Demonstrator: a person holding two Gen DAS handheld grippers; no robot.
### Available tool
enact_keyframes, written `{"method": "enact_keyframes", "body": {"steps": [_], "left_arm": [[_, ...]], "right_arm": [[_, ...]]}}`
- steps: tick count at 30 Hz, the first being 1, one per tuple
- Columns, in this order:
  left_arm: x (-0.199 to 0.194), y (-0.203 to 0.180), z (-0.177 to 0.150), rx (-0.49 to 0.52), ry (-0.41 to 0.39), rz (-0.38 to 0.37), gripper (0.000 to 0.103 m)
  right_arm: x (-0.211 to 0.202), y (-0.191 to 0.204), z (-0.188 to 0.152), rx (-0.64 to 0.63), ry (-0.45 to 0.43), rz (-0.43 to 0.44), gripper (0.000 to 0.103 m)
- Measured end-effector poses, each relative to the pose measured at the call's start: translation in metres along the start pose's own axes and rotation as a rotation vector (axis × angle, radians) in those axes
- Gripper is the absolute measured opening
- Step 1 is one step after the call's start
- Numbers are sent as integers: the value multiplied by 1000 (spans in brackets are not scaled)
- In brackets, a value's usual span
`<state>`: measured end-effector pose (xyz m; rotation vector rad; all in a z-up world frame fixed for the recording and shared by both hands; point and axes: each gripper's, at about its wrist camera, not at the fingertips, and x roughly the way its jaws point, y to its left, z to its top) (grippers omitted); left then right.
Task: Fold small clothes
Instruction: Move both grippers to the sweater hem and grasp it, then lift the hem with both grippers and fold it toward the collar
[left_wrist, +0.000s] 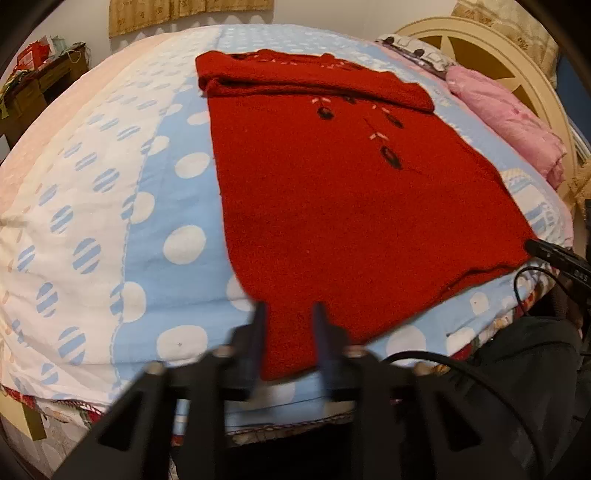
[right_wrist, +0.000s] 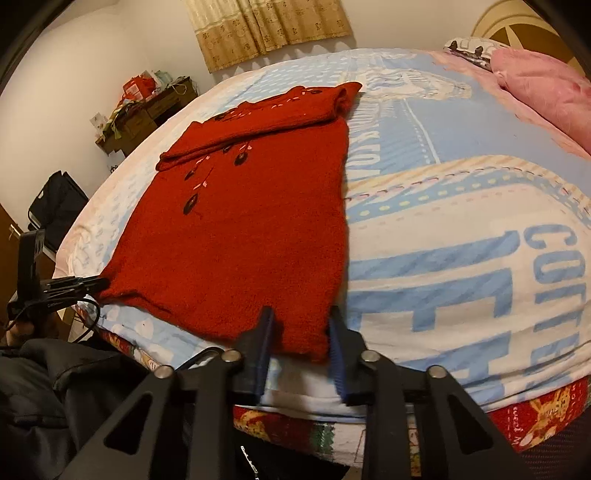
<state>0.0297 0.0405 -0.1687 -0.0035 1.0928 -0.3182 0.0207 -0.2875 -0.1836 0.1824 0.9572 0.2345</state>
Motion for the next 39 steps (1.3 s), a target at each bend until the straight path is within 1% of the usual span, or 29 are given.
{"method": "enact_keyframes", "body": {"steps": [1,3,5,8,11,12,14,19,22,25,29,35,39], "left_arm": [[-2,0,0,5,-11,-7,10],[-8,1,1,17,-45,-4,8],[-17,2,2,35,-98,9,8],[-35,2,5,65,-201,25,8],[-51,-1,7,136,-310,73,8],[-53,0,9,149,-324,80,8],[-56,5,13,157,-344,81,8],[-58,11,26,149,-361,57,8],[-59,13,36,147,-382,50,8],[-62,19,48,114,-404,16,8],[-64,27,59,70,-414,-24,8],[-62,30,81,68,-444,-9,8],[-58,40,106,42,-467,-8,8]], "right_arm": [[-2,-1,0,6,-13,8,10],[-10,-3,3,20,-55,31,9],[-20,-4,6,32,-103,57,8],[-32,-5,11,41,-162,71,8],[-40,-9,16,75,-203,109,8],[-41,-10,17,85,-210,120,8],[-45,-13,21,112,-228,146,8],[-52,-18,36,145,-260,186,7],[-56,-15,52,134,-285,184,7],[-59,-10,70,114,-310,181,7],[-59,-8,90,110,-332,183,7],[-51,-5,134,102,-346,187,7],[-43,-2,165,82,-347,164,7]]}}
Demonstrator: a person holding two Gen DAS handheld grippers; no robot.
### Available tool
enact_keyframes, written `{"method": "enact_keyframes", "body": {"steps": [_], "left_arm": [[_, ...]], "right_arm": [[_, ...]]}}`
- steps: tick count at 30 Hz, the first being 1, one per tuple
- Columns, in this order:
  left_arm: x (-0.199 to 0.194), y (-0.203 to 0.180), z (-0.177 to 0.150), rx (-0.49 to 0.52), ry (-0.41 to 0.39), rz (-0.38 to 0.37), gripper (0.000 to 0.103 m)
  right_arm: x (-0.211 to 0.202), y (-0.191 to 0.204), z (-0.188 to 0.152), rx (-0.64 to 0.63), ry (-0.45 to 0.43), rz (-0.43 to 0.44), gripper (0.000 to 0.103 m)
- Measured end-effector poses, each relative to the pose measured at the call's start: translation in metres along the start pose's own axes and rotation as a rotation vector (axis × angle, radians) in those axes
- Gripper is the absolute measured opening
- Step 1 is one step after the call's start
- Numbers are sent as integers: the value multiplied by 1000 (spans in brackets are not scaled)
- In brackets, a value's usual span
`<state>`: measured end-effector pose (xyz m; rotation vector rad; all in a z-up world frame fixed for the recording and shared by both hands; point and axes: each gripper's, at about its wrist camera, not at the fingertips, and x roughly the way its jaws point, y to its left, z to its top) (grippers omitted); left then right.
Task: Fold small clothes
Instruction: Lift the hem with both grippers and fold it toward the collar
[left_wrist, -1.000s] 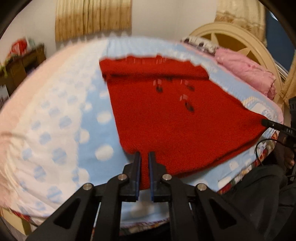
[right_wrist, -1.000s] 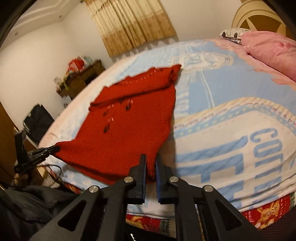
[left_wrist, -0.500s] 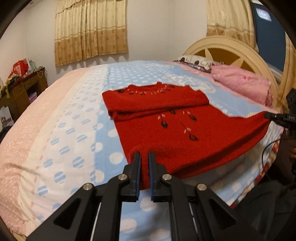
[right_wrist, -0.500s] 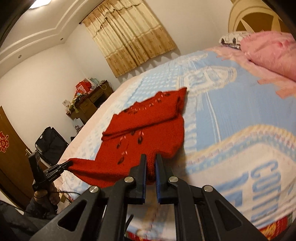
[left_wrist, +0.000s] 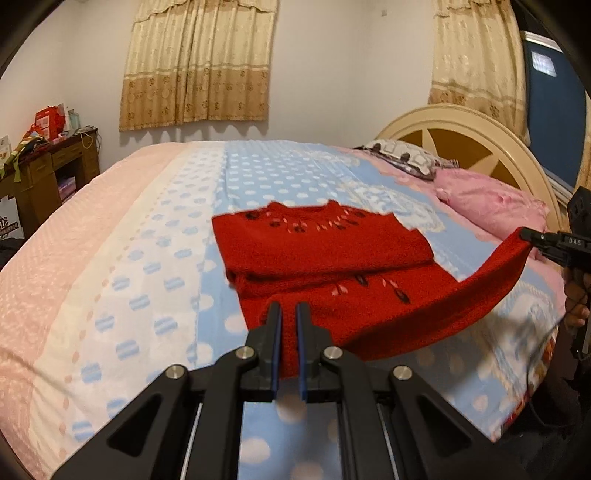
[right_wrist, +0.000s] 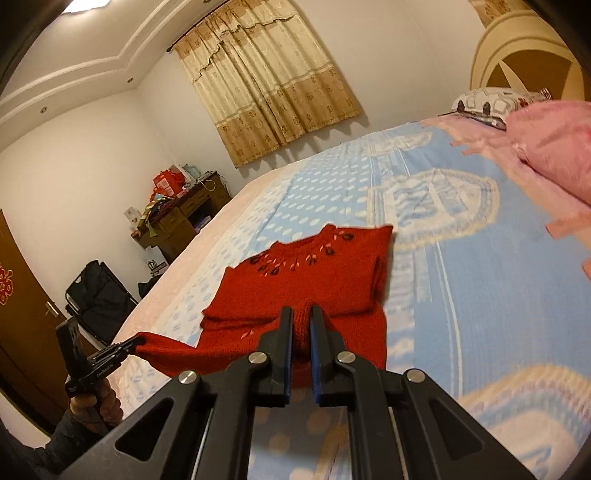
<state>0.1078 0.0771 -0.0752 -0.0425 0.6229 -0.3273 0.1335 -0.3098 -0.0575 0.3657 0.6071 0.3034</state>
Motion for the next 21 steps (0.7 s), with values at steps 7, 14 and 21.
{"method": "enact_keyframes", "body": {"steps": [7,14,21], "left_arm": [[35,15,31,-6,-16,30,8],[69,24,65,5,-14,39,8],[105,32,99,13,-6,72,7]], "right_arm": [[44,-2,48,-26,6,-45,7],[81,-4,77,-37,15,-83,7],[115,-8,106,-38,16,-123,7]]}}
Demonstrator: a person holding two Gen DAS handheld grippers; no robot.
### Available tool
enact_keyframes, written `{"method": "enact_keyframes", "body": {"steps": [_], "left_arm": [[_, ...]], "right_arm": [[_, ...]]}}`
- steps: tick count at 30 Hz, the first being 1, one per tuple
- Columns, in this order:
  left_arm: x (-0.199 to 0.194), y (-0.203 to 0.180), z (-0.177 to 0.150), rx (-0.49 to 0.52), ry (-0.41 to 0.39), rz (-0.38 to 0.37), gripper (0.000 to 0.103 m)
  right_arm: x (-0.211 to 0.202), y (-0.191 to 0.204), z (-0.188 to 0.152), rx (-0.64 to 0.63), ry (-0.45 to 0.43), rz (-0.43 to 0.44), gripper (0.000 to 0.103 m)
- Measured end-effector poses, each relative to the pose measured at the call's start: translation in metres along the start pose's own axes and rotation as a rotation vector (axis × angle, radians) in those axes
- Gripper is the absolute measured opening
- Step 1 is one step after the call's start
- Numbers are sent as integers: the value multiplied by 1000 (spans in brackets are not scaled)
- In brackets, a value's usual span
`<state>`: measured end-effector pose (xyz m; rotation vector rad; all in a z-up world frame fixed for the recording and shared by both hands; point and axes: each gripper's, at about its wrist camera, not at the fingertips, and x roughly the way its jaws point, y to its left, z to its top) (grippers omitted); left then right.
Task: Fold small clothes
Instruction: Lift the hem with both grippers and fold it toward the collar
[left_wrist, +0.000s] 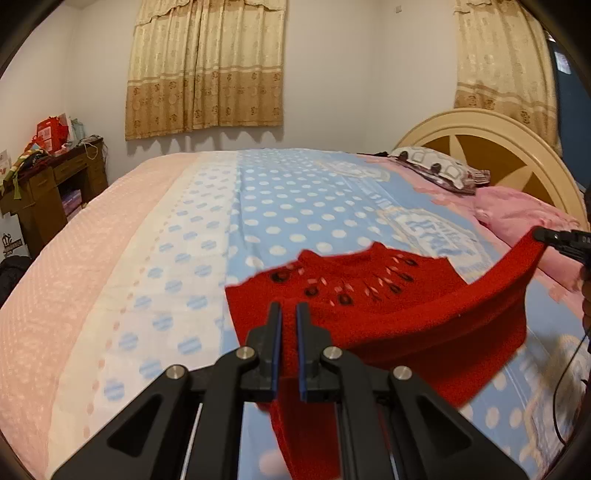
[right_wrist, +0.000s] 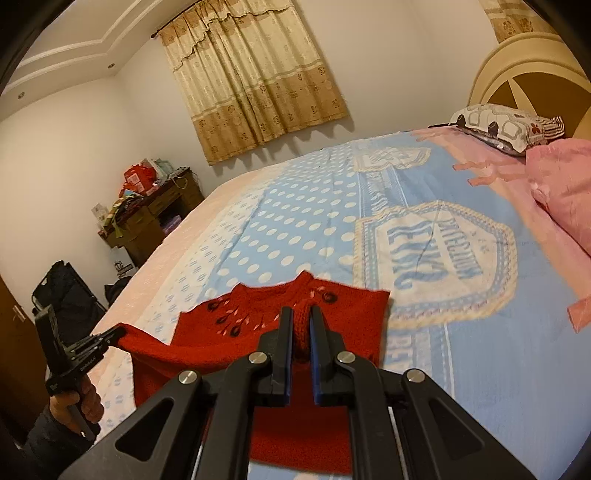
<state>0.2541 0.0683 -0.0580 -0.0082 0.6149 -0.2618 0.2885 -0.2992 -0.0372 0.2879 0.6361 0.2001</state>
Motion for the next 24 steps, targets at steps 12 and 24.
{"method": "enact_keyframes", "body": {"steps": [12,24], "left_arm": [[90,14,34,-15,90,61,7],[156,15,27,-6,193,100,11]], "right_arm": [[96,-37,30,62,67,-95,7],[182,-85,31,181,162,-181,7]]}}
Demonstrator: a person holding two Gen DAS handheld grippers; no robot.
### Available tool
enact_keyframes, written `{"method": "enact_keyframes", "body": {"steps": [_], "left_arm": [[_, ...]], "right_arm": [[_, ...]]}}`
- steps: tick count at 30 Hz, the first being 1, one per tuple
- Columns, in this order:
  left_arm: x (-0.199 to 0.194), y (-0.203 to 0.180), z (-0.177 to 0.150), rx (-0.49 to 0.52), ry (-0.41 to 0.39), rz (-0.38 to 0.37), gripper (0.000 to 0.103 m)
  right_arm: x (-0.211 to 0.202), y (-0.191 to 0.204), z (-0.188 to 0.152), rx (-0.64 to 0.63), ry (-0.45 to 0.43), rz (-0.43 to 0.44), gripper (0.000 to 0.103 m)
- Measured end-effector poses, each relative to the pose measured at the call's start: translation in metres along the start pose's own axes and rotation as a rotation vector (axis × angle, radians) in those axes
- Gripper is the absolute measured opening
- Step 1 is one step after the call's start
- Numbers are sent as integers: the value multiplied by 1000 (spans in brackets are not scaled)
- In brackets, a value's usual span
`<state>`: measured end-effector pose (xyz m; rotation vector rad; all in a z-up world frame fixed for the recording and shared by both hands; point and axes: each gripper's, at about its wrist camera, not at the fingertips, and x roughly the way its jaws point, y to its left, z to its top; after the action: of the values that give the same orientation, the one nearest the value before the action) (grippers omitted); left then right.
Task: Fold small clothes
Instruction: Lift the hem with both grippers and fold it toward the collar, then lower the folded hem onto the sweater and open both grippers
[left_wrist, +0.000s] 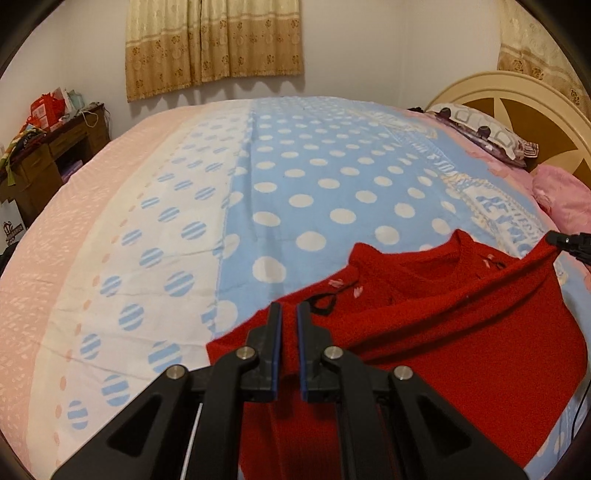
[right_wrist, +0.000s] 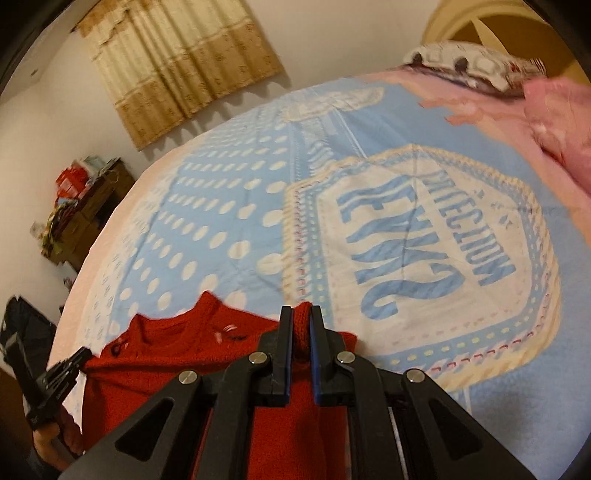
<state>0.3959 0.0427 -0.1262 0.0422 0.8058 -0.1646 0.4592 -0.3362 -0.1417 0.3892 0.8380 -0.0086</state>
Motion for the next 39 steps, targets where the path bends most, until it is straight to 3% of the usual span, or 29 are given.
{"method": "enact_keyframes", "body": {"steps": [3,4,5,6,7,10,11,12,13,14,16,18,21,27,30,32,35,39], "left_arm": [[4,6,7,-27,-6,51,12],[5,10,9,-40,-8,68,11],[6,16,11,-64,-8,90,11],[6,21,13,-80,-8,95,12],[5,25,13,-97,-12,99,12],[-11,30,7,-102,-31,117,12],[-21,28,3,-75,-53,111,18],[-28,23,-1,-36,-71,126,25],[-34,18,-6,5,-84,150,44],[-40,14,-12,39,-96,171,56],[-44,6,-20,88,-99,173,57],[-38,-2,-26,134,-66,201,57],[-37,-7,-34,123,-44,195,57],[-52,-9,-75,107,12,182,63],[-64,-10,-100,106,-25,201,63],[-69,-11,-108,108,-42,213,64],[-71,-11,-113,87,-45,204,64],[-73,-9,-121,42,-53,199,70]], "right_arm": [[9,-6,7,31,0,7,13],[8,-8,9,38,-17,8,24],[4,-8,11,32,-41,11,50],[-1,-6,10,9,-57,18,59],[-6,-2,8,-19,-64,26,61],[-19,13,-4,-115,-39,63,61],[-23,20,-12,-165,-11,84,61],[-24,24,-17,-191,5,95,61],[-24,27,-24,-219,26,100,61],[-21,32,-29,-249,62,102,61],[-8,40,-38,-297,139,87,61],[3,38,-43,-294,155,14,61],[15,27,-53,-263,199,-46,61],[-37,22,-78,-286,87,-29,61],[-57,32,-96,-335,93,55,61],[-61,42,-113,-389,111,64,61],[-53,46,-138,-444,149,11,61],[-53,51,-157,-501,82,-75,61]]}}
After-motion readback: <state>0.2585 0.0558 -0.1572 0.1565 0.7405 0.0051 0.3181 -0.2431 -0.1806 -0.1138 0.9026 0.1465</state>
